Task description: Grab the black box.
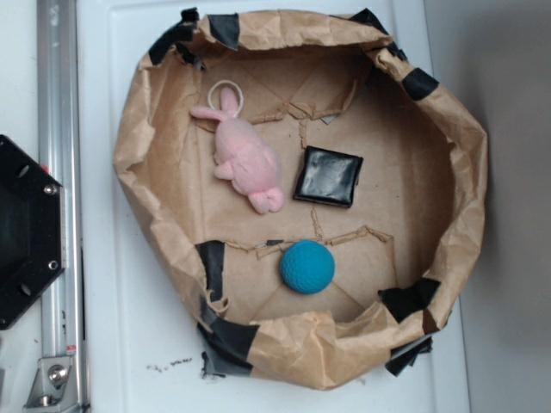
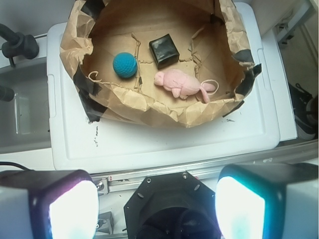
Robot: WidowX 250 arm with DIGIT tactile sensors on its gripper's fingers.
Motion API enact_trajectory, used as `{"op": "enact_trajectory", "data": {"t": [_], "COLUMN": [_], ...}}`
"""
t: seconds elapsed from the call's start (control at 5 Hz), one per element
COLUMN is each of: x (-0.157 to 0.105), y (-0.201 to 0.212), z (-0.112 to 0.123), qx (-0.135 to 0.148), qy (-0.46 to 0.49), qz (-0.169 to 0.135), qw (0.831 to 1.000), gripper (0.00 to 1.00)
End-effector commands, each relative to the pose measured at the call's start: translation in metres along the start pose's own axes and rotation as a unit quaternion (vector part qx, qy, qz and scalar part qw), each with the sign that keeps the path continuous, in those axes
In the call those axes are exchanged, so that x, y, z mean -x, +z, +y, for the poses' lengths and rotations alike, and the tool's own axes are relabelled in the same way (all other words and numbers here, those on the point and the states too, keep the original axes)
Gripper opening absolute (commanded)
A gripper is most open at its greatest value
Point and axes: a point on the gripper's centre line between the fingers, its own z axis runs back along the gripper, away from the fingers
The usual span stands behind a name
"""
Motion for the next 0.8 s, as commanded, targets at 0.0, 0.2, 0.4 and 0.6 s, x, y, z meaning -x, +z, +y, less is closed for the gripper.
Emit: {"op": "enact_trajectory", "data": {"t": [0.0, 0.2, 0.4, 0.6], "x": [0.000, -0.046, -0.098, -0.148], "y": [0.000, -0.054, -0.100, -0.126], "z": [0.000, 0.049, 0.069, 0.071], "qx": [0.000, -0.083, -0.082, -0.080], "qy": [0.000, -0.007, -0.076, -0.115], "qz": [0.000, 0.032, 0.028, 0.021], "qw": [1.000, 0.996, 0.993, 0.990], "gripper": [1.00, 1.00, 1.00, 1.00]}}
